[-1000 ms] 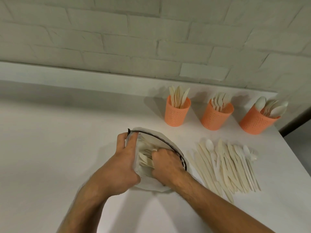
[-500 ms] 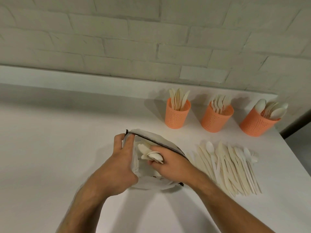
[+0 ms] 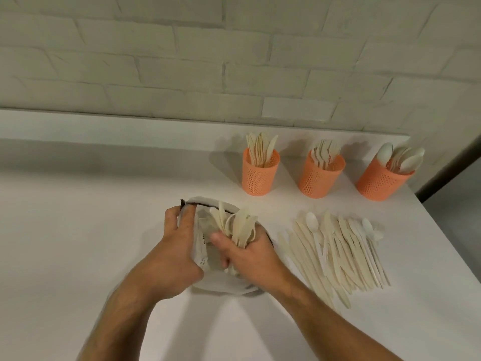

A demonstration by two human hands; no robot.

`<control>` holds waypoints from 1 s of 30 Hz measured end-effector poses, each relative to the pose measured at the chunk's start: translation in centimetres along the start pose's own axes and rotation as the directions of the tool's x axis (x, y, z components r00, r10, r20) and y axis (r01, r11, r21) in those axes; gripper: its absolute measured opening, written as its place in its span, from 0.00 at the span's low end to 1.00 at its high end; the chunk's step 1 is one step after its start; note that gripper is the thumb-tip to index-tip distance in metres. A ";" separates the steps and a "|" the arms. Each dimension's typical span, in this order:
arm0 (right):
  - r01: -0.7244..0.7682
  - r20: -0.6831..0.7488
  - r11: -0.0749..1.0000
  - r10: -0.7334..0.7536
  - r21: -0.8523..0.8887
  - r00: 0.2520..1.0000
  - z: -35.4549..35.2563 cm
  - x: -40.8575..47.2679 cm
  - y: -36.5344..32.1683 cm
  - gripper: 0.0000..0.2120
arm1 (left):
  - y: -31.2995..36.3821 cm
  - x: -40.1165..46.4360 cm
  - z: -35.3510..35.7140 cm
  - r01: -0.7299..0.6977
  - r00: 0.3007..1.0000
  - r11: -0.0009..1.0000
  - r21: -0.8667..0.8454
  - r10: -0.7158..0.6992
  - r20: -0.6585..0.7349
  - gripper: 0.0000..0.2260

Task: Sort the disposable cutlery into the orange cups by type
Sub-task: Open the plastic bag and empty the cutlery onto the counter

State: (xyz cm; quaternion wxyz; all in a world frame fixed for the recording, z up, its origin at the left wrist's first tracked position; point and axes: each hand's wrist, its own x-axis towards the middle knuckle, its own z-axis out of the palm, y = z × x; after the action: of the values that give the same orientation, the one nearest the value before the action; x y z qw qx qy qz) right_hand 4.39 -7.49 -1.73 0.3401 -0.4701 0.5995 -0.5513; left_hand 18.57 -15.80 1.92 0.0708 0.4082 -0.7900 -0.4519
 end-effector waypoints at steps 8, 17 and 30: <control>-0.180 -0.389 0.981 0.195 0.076 0.900 -8.8 -0.3 -3.4 0.08 | 0.4 0.0 -0.6 0.006 1.000 0.999 -0.051 -0.007 -0.029 0.46; -0.657 -0.610 0.546 0.301 -0.520 0.733 -14.6 -3.3 3.5 0.20 | 1.2 0.3 -0.3 -0.016 1.000 0.994 -0.105 0.013 -0.025 0.43; -0.265 -0.339 0.777 0.071 -0.571 0.938 -9.5 -2.3 -7.2 0.12 | 1.2 -0.4 -0.9 0.007 1.000 0.998 -0.059 -0.005 0.029 0.50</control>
State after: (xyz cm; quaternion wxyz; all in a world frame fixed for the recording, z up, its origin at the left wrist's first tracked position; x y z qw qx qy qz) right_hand -2.27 -1.77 6.56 0.1248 -0.4094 0.8288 -0.3604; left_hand 18.55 -15.82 3.47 0.0700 0.4017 -0.7760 -0.4812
